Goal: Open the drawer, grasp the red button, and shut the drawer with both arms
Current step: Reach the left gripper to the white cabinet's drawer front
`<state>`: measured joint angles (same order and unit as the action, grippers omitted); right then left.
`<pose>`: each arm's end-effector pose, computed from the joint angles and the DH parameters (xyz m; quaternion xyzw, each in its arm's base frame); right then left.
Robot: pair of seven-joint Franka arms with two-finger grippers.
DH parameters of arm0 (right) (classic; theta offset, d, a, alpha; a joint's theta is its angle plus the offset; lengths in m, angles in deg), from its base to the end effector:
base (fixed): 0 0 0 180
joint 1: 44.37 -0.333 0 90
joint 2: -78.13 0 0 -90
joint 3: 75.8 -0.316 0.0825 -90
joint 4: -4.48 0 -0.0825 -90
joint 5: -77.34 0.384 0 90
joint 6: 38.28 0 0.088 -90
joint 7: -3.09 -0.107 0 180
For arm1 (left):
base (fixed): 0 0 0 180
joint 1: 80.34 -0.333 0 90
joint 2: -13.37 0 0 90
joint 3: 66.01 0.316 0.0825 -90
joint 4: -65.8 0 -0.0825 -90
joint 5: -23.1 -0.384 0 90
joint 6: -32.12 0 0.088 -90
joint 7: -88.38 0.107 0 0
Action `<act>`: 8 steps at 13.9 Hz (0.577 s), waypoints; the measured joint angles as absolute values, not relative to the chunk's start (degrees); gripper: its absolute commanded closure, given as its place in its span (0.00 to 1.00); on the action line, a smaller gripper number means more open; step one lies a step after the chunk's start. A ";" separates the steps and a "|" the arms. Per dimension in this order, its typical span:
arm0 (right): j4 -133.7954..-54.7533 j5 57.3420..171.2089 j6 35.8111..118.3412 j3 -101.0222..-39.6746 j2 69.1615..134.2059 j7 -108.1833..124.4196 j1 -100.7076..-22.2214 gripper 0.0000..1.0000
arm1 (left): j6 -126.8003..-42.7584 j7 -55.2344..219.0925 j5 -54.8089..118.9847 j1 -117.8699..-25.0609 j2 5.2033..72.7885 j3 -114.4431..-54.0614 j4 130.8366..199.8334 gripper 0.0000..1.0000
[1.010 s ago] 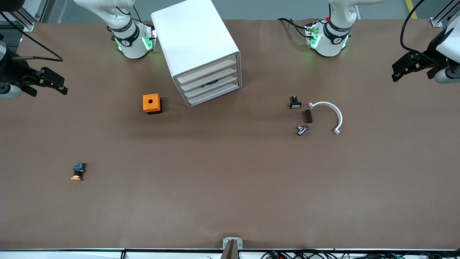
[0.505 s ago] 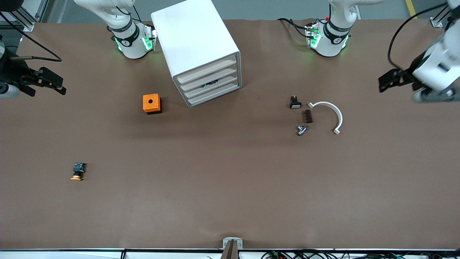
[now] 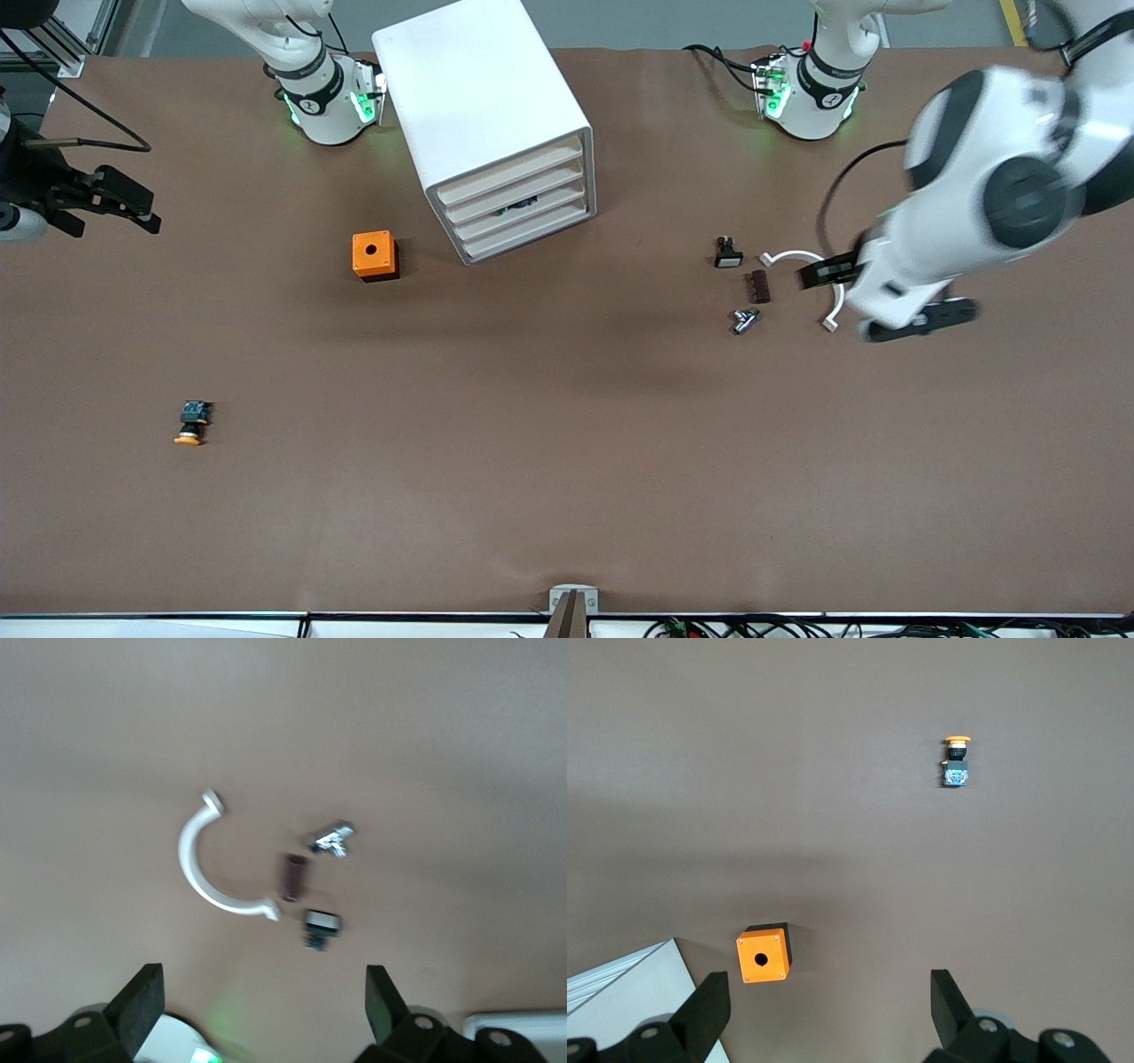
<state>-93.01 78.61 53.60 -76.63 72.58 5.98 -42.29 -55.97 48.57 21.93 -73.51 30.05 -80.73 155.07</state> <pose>0.5259 -0.0088 0.6179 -0.9998 -0.0139 0.0002 0.0104 0.5752 -0.2078 0.4620 -0.9760 -0.1553 0.1430 0.0538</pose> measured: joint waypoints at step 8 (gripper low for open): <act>-92.97 78.59 53.11 -76.36 72.57 5.95 -41.59 0.00 | -56.32 -2.69 27.71 -59.00 48.52 -80.95 148.74 0.00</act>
<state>-92.97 78.59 53.11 -76.36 72.57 5.95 -41.59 -56.32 -2.69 27.71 -59.00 48.52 -80.95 148.74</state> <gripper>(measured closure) 0.000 0.000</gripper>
